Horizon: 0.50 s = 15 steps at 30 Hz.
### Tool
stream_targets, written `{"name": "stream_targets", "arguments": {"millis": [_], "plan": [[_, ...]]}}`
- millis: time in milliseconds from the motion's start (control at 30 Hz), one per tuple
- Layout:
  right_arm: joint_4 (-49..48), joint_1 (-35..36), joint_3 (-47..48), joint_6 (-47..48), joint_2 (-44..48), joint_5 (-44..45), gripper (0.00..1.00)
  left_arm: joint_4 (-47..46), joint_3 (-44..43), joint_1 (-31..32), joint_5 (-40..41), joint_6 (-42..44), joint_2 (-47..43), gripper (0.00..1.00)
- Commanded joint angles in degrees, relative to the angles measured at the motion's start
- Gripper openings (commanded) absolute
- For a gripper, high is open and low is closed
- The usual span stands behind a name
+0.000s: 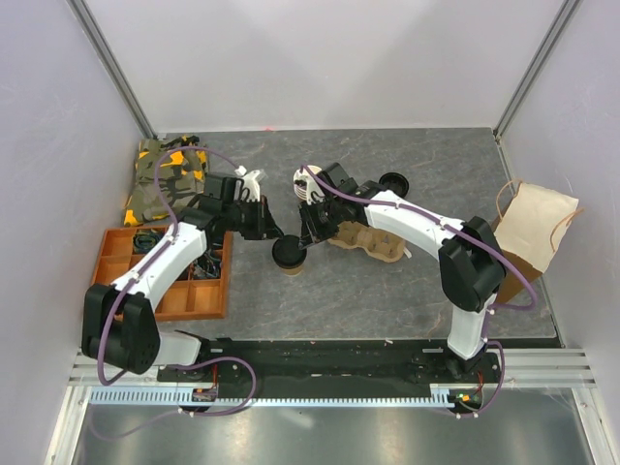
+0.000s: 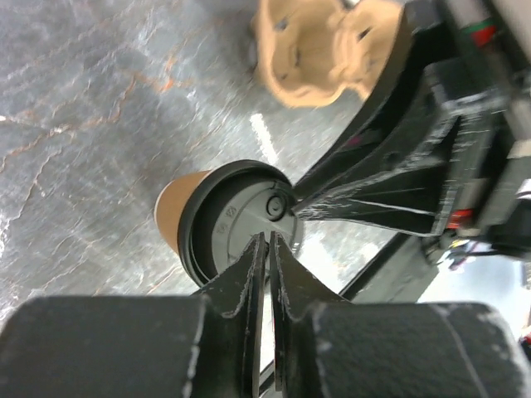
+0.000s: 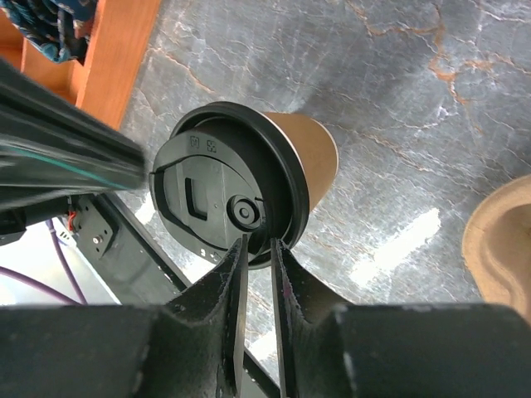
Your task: Pack the takeout coffee
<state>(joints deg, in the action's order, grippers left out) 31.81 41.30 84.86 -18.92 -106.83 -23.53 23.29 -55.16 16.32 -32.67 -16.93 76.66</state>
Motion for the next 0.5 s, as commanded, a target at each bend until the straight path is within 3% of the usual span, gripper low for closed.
{"name": "stream_targets", "arguments": {"millis": [0,467], "plan": [[-1.4,-0.16,-0.48,-1.03,-0.75,-1.52,0.24,2.02,-2.59,1.96,4.27,5.85,1.9,0.12],[-1.4,-0.52,-0.66,-1.12,-0.49,-2.05,0.25,6.59,-9.8,3.37,12.19,12.97,-0.46,0.18]]}}
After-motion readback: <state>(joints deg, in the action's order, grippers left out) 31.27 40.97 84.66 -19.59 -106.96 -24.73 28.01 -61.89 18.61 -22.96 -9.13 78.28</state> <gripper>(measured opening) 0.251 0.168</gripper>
